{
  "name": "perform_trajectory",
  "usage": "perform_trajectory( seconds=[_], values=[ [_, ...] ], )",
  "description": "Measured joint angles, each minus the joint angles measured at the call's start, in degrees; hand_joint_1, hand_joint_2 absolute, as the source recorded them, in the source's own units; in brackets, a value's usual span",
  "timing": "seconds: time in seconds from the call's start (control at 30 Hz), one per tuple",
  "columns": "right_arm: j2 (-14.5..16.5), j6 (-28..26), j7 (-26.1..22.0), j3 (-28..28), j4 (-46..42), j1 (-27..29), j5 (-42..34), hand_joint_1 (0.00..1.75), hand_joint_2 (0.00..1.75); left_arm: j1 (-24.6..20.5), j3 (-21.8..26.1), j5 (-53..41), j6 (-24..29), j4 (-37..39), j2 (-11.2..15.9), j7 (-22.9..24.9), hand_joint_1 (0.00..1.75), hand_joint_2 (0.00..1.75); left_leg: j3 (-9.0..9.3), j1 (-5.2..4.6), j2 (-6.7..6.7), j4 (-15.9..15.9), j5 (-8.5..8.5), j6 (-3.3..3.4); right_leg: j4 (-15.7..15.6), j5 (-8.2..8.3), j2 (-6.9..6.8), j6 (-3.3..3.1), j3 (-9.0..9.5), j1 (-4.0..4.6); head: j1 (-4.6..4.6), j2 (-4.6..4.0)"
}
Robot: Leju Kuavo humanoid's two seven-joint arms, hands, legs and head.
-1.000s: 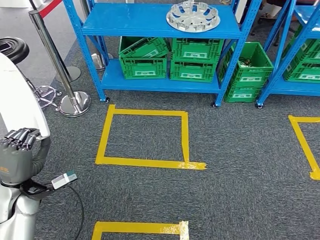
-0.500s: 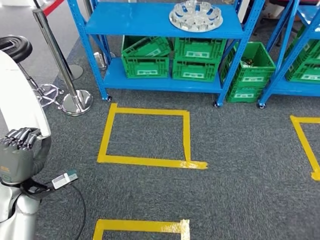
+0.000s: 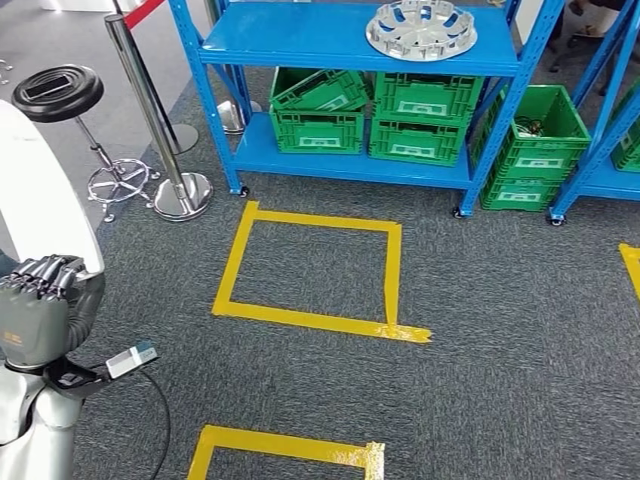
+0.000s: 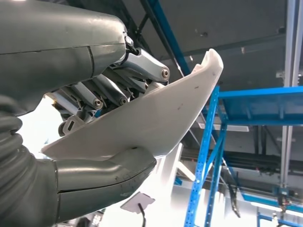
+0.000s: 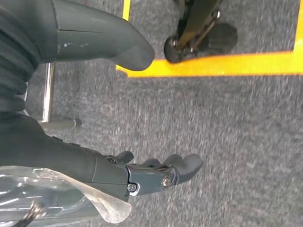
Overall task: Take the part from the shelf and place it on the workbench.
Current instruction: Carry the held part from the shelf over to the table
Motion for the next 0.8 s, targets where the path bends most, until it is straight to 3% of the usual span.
perform_trajectory(
  seconds=[0.03, 0.07, 0.13, 0.17, 0.2, 0.23, 0.27, 0.3, 0.37, 0.43, 0.5, 0.53, 0.6, 0.63, 0.7, 0.73, 0.77, 0.8],
  values=[
    [0.0, 0.0, 0.0, 0.0, 0.0, 0.0, 0.0, 0.0, 1.75, 0.0, 0.0, 0.0, 0.0, 0.0, 0.1, 0.0, 1.75, 1.75, -0.8, 0.03, 0.11, 1.3, -0.6, -0.7, -1.0, -0.1, 0.07, -0.61, 0.66, -0.02, -0.18, 0.0],
    [0.0, 0.0, 0.0, 0.0, 0.0, 0.0, 0.0, 0.0, 1.75, -0.1, 0.0, 0.0, 0.0, 0.0, 0.1, 0.0, 1.75, 1.75, -1.65, 0.1, 0.95, 3.0, -1.67, -1.05, -0.9, -0.03, -0.8, -1.1, 0.62, 0.07, -0.37, 0.0],
    [0.0, 0.0, -0.1, 0.0, 0.0, 0.1, 0.0, 0.0, 1.75, -0.2, -0.1, 0.0, 0.0, 0.0, 0.2, 0.0, 1.75, 1.75, -4.67, 0.09, 3.38, 10.1, -5.42, -1.42, -0.9, -0.05, -2.2, -1.51, 0.54, 0.31, -0.77, 0.0],
    [0.0, 0.0, -0.1, 0.0, 0.0, 0.1, 0.0, 0.0, 1.75, -0.2, -0.1, 0.0, 0.0, 0.0, 0.2, 0.0, 1.75, 1.75, -6.32, 0.12, 3.92, 14.0, -7.09, -1.53, -0.9, -0.08, -3.0, -1.6, 0.49, 0.45, -0.84, 0.0],
    [0.0, 0.0, -0.1, 0.0, 0.0, 0.2, 0.0, 0.0, 1.75, -0.2, -0.1, 0.0, 0.0, 0.0, 0.2, 0.0, 1.75, 1.75, -7.36, 0.13, 4.14, 16.6, -7.92, -1.52, -0.9, -0.11, -3.77, -1.65, 0.46, 0.57, -0.85, 0.0],
    [0.0, 0.0, -0.1, 0.0, 0.0, 0.2, 0.0, 0.0, 1.75, -0.1, -0.1, 0.0, 0.0, 0.0, 0.2, 0.0, 1.75, 1.75, -7.43, 0.12, 4.25, 17.2, -7.68, -1.42, -0.9, -0.14, -4.53, -1.69, 0.45, 0.68, -0.85, 0.0],
    [0.0, 0.0, -0.1, 0.0, 0.0, 0.2, 0.0, 0.0, 1.75, -0.1, -0.1, 0.0, 0.0, 0.0, 0.2, 0.0, 1.75, 1.75, -6.34, 0.08, 4.46, 15.4, -6.4, -1.21, -0.9, -0.17, -5.23, -1.7, 0.5, 0.76, -0.85, 0.0],
    [0.0, 0.0, -0.1, 0.0, 0.0, 0.1, 0.0, 0.0, 1.75, -0.1, -0.1, 0.0, 0.0, 0.0, 0.2, 0.0, 1.75, 1.75, -4.28, -0.04, 5.18, 11.6, -4.46, -0.87, -0.9, -0.22, -5.89, -1.7, 0.6, 0.85, -0.85, 0.0],
    [0.0, 0.0, -0.1, 0.1, 0.0, 0.0, 0.0, 0.0, 1.75, -0.2, -0.1, 0.1, 0.0, 0.0, 0.3, 0.0, 1.75, 1.75, -0.29, -0.7, 7.88, 4.0, -2.03, -0.11, -0.9, -0.39, -7.14, -1.53, 0.79, 1.1, -0.86, 0.0],
    [0.0, 0.0, -0.1, 0.1, 0.0, 0.0, 0.1, 0.0, 1.75, -0.3, -0.1, 0.1, 0.0, 0.0, 0.3, 0.0, 1.75, 1.75, 0.88, -1.31, 9.18, 1.1, -1.86, 0.4, -0.9, -0.5, -8.37, -1.16, 0.85, 1.36, -0.9, 0.0],
    [0.0, 0.0, -0.2, 0.2, 0.0, 0.0, 0.1, 0.0, 1.75, -0.2, -0.1, 0.2, 0.0, 0.0, 0.4, 0.0, 1.75, 1.75, 0.63, -1.31, 7.82, 0.7, -1.56, 0.95, -1.2, -0.6, -9.65, -0.62, 1.0, 1.42, -0.92, 0.0],
    [0.0, 0.0, -0.2, 0.3, 0.0, -0.1, 0.1, 0.0, 1.75, -0.2, 0.0, 0.2, 0.0, 0.0, 0.5, 0.0, 1.75, 1.75, 0.7, -1.21, 7.15, 0.4, -1.31, 1.26, -1.1, -0.92, -9.26, -0.31, 0.97, 1.35, -0.83, 0.0],
    [0.0, 0.0, -0.3, 0.4, 0.0, -0.2, 0.2, 0.0, 1.75, -0.3, 0.0, 0.2, 0.0, -0.1, 0.5, 0.0, 1.75, 1.75, 0.89, -0.9, 5.84, -0.3, -0.75, 1.95, 2.2, -3.15, -6.12, 0.06, -0.59, 1.23, -0.56, 0.0],
    [0.0, 0.0, -0.3, 0.5, 0.0, -0.2, 0.2, 0.0, 1.75, -0.3, 0.0, 0.2, 0.0, -0.1, 0.5, 0.0, 1.75, 1.75, 0.84, -0.92, 5.25, -0.4, -0.63, 2.15, 5.7, -4.9, -4.06, 0.08, -2.26, 1.18, -0.42, 0.0],
    [0.0, 0.0, -0.3, 0.5, 0.0, 0.1, 0.2, 0.0, 1.75, -0.4, 0.0, 0.2, 0.0, -0.1, 0.5, 0.0, 1.75, 1.75, 0.69, -1.05, 3.71, -0.3, -0.53, 2.42, 13.2, -7.59, -2.26, 0.05, -6.15, 1.23, -0.36, 0.0],
    [0.0, 0.0, -0.3, 0.5, 0.0, 0.2, 0.2, 0.0, 1.75, -0.4, 0.0, 0.2, 0.0, -0.1, 0.5, 0.0, 1.75, 1.75, 0.68, -1.14, 2.89, -0.3, -0.51, 2.45, 14.8, -7.47, -2.08, 0.02, -7.2, 1.27, -0.37, 0.0],
    [0.0, 0.0, -0.3, 0.5, 0.0, 0.2, 0.2, 0.0, 1.75, -0.4, 0.0, 0.2, 0.0, -0.1, 0.5, 0.0, 1.75, 1.75, 0.7, -1.19, 2.02, -0.3, -0.51, 2.46, 14.1, -6.19, -1.95, -0.07, -7.19, 1.31, -0.37, 0.0],
    [0.0, 0.0, -0.3, 0.5, 0.0, 0.2, 0.2, 0.0, 1.75, -0.4, 0.0, 0.3, 0.0, 0.0, 0.5, 0.0, 1.75, 1.75, 0.74, -1.21, 1.19, -0.2, -0.53, 2.43, 11.3, -4.05, -1.62, -0.21, -6.11, 1.31, -0.37, 0.0]
  ],
)
